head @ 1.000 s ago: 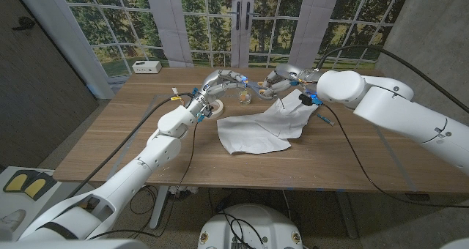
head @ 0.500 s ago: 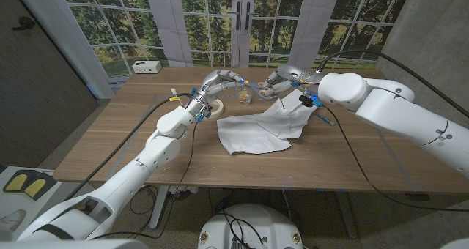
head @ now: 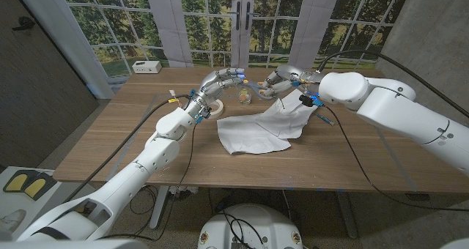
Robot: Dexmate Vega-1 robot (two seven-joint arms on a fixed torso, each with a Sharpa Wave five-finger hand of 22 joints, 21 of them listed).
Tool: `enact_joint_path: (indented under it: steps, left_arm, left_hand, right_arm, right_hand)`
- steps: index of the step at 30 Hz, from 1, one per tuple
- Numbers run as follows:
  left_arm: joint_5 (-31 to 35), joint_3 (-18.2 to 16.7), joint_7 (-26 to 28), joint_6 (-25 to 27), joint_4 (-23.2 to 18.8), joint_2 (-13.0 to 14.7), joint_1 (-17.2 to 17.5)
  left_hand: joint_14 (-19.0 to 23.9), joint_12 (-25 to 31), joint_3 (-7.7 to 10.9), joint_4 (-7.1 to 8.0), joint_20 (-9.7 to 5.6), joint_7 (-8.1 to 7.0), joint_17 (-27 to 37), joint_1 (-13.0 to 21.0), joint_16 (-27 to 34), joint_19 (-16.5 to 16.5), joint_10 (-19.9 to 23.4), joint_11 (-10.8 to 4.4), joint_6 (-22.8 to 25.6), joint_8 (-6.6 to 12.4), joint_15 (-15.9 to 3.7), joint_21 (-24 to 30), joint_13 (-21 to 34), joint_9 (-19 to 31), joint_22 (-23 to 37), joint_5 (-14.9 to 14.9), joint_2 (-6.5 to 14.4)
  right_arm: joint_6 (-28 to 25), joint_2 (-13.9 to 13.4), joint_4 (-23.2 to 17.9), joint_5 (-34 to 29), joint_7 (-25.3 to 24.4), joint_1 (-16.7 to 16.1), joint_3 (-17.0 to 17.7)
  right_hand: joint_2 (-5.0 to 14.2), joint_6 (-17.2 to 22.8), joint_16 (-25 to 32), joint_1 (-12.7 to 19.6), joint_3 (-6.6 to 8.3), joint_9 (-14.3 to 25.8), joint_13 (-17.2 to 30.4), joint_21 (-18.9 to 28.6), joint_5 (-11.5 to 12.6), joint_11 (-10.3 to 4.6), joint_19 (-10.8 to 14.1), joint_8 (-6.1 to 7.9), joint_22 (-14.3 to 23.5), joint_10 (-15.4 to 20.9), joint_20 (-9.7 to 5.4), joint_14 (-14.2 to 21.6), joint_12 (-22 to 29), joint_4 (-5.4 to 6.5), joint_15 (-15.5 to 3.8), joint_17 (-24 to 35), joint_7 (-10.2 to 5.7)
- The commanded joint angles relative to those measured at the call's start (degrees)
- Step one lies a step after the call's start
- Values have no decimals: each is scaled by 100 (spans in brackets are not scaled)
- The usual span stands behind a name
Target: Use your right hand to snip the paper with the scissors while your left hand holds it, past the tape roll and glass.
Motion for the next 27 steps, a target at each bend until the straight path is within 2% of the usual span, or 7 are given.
enact_joint_path:
  steps: [1, 6, 11, 14, 18, 21, 27]
  left_arm:
    - [275, 27, 108, -187, -37, 64, 32]
    - [317, 23, 153, -178, -81, 113, 58]
    - [351, 8, 222, -209, -93, 125, 89]
    - [301, -20, 249, -269, -65, 85, 117]
    - [151, -78, 259, -312, -47, 37, 172]
    - [-399, -63, -306, -189, 119, -43, 86]
    - [-457, -118, -325, -210, 191, -98, 110]
  left_hand:
    - [-114, -25, -445, 46, -271, -8, -11, -141, 6, 180, -116, -7, -188, -26, -193, -284, -118, 15, 23, 56, -14]
    - [-115, -25, -563, 53, -243, -9, -35, -203, -3, 222, -128, -8, -200, -20, -188, -319, -138, 13, 17, 45, -37]
    - [-251, -101, -865, 71, -132, -8, -96, -383, -71, 233, -450, -4, -233, -21, -174, -421, -183, 9, 16, 19, -69]
    - [-269, -96, -910, 75, -131, -8, -98, -413, -72, 243, -466, -6, -232, -20, -172, -432, -187, 8, 15, 16, -69]
    - [-309, -57, -1133, 109, -125, -4, -104, -594, -63, 226, -460, -9, -122, 18, -169, -509, -203, 7, 16, 0, -71]
    - [-853, -70, -1415, 79, -39, -8, -118, -603, -137, -264, -498, -18, 99, 38, -158, -778, -231, -3, 57, 29, 9]
    - [-1646, -110, -1589, 138, 190, -8, -108, -543, -140, -1242, -729, -19, 43, -25, -141, -1189, -247, -10, 119, 112, 191]
  right_arm:
    - [33, -43, -4, 59, 22, 20, -9]
    - [57, -50, 29, 93, 37, 24, 6]
    - [124, -37, 85, 225, 32, -30, 98]
    - [173, -38, 118, 357, 0, -101, 208]
    - [303, -31, 211, 661, -17, -237, 422]
    - [431, -53, 279, 859, 31, -307, 536]
    - [598, -26, 443, 1270, 64, -434, 698]
  right_hand:
    - [405, -3, -12, 388, -9, 11, 15, 79, 60, -1340, -42, -28, -12, 1297, -435, 277, -13, 23, -948, -24, -6]
    - [407, -16, -12, 384, -39, 13, -12, 154, 82, -1347, -88, -56, -47, 1293, -439, 269, -25, 34, -948, -75, -19]
    - [416, -20, -7, 379, -53, 17, -36, 195, 94, -1335, -110, -68, -65, 1292, -443, 267, -37, 43, -947, -99, -20]
    - [427, -25, -2, 373, -70, 30, 5, 249, 108, -1330, -141, -81, -91, 1261, -445, 262, -17, 55, -947, -131, -12]
    - [438, -54, 2, 349, -102, 57, -43, 297, 126, -1351, -247, -103, -134, 1235, -441, 243, -50, 78, -946, -174, -34]
    - [467, -137, 11, 297, -137, 97, 33, 331, 143, -1340, -382, -143, -180, 1101, -470, 204, -47, 121, -941, -212, -64]
    - [532, -254, 46, 218, -171, 188, 109, 408, 172, -1393, -549, -188, -240, 934, -515, 111, -60, 195, -931, -250, -122]
